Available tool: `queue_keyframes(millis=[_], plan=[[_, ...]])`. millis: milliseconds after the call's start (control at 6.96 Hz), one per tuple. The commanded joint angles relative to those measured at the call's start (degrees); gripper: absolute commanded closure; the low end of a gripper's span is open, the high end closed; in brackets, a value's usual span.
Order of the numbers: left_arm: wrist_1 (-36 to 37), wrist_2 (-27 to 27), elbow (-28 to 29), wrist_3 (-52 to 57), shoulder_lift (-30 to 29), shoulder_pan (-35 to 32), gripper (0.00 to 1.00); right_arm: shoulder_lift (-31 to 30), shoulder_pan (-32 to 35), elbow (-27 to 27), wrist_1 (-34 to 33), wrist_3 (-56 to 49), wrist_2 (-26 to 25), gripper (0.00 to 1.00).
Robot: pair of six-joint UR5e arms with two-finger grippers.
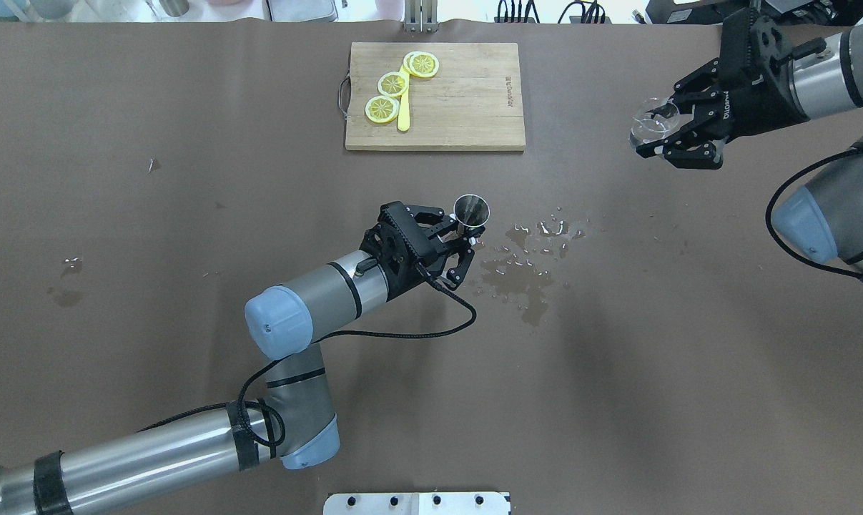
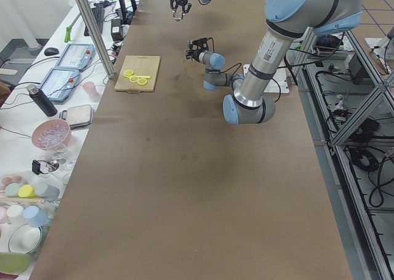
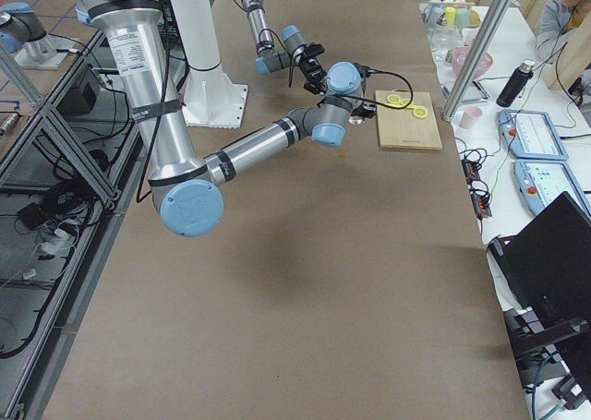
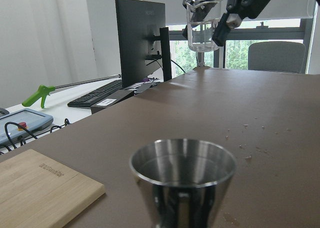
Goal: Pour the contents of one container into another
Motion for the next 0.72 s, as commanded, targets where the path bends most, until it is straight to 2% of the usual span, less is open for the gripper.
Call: queue_keyframes(millis=[0, 144, 288, 575], plan=[[-0.2, 0.0, 0.0, 0.0, 0.1, 0.1, 1.0, 1.7, -3.8, 4.3, -11.9, -9.2, -4.7, 1.0], [-0.2, 0.0, 0.0, 0.0, 0.1, 0.0, 1.0, 2.6, -4.1, 3.7, -12.2, -9.4, -1.7, 1.0], [-0.2, 0.0, 0.0, 0.0, 0.1, 0.0, 1.0, 6.1, -4.1, 3.0, -13.9, -9.5, 1.2, 1.0], [-0.2, 0.0, 0.0, 0.0, 0.1, 0.0, 1.0, 6.2, -4.2, 3.7, -14.7, -9.6, 1.8, 1.0]])
